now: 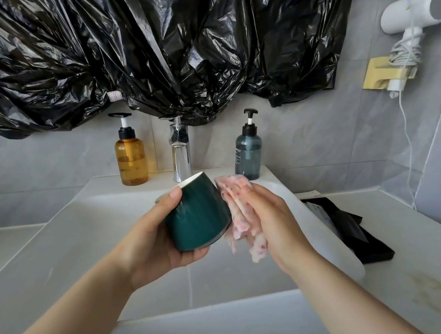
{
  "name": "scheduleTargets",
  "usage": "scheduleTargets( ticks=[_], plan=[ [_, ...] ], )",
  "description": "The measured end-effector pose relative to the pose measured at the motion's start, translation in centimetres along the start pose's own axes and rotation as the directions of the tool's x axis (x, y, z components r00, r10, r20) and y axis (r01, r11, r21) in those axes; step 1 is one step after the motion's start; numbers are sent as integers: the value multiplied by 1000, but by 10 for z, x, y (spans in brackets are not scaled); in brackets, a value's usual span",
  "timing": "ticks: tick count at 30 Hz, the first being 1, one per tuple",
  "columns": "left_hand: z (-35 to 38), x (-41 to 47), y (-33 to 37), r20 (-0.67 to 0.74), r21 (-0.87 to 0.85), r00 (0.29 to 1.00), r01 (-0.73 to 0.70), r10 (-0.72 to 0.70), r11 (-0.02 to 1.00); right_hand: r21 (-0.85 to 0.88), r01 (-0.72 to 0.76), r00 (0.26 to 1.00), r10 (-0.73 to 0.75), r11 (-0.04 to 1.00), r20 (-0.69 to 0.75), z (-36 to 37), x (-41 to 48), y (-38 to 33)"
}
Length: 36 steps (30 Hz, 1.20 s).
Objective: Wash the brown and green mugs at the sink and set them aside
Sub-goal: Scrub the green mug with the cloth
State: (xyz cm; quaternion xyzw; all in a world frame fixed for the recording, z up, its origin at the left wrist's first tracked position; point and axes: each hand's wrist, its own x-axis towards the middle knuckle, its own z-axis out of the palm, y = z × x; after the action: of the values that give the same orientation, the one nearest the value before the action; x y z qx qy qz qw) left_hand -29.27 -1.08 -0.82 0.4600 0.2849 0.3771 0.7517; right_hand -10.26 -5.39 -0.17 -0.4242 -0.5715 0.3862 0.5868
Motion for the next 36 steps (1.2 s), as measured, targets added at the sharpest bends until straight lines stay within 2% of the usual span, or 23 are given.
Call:
scheduleTargets(
  ticks=[4, 6, 8, 10, 12, 14, 15, 17, 20, 24, 28, 33, 36],
  plan=[
    [-1, 1, -2, -15, 69, 1000, -8, 9, 998, -38, 14, 999, -15, 999, -33, -4, 1, 3],
    [-1, 1, -3, -34, 93, 999, -22, 25, 995, -56, 97, 982, -105, 994, -157, -6, 1, 6],
    [0, 0, -2, -65, 98, 997, -42, 48, 994, -242, 163, 924, -234, 956, -301, -8, 1, 12],
    [1, 0, -2, -103, 96, 993, -50, 60, 994, -265, 141, 904, -233, 954, -358, -7, -1, 10],
    [1, 0, -2, -123, 105, 990, -52, 64, 993, -34, 43, 949, -51, 999, -312, -9, -2, 1],
    [1, -1, -3, -124, 124, 991, -41, 56, 991, 203, -118, 962, 162, 972, -218, -15, 0, -7],
    [2, -2, -3, -119, 138, 992, -33, 49, 990, 253, -157, 963, 205, 955, -174, -18, 0, -9],
    [4, -2, -4, -109, 173, 993, -19, 38, 985, 218, -142, 982, 165, 966, -94, -19, 3, -7],
    [8, -3, -3, -84, 215, 996, -2, 21, 977, 99, -82, 991, 92, 992, -96, -13, 4, 0],
    [9, -3, -3, -81, 173, 997, 4, 10, 985, 81, -98, 995, 100, 992, -27, -7, 3, 2],
    [11, -4, -4, -50, 145, 999, 13, -5, 989, -41, -67, 995, 70, 997, 68, 9, -3, -4],
    [12, -5, -1, 71, 58, 997, 6, -10, 998, -35, -99, 992, 101, 994, 75, 10, -2, -3],
    [14, -3, -3, 58, 86, 998, -6, 1, 996, -15, -137, 989, 137, 990, 46, 10, 1, 1]
  ],
)
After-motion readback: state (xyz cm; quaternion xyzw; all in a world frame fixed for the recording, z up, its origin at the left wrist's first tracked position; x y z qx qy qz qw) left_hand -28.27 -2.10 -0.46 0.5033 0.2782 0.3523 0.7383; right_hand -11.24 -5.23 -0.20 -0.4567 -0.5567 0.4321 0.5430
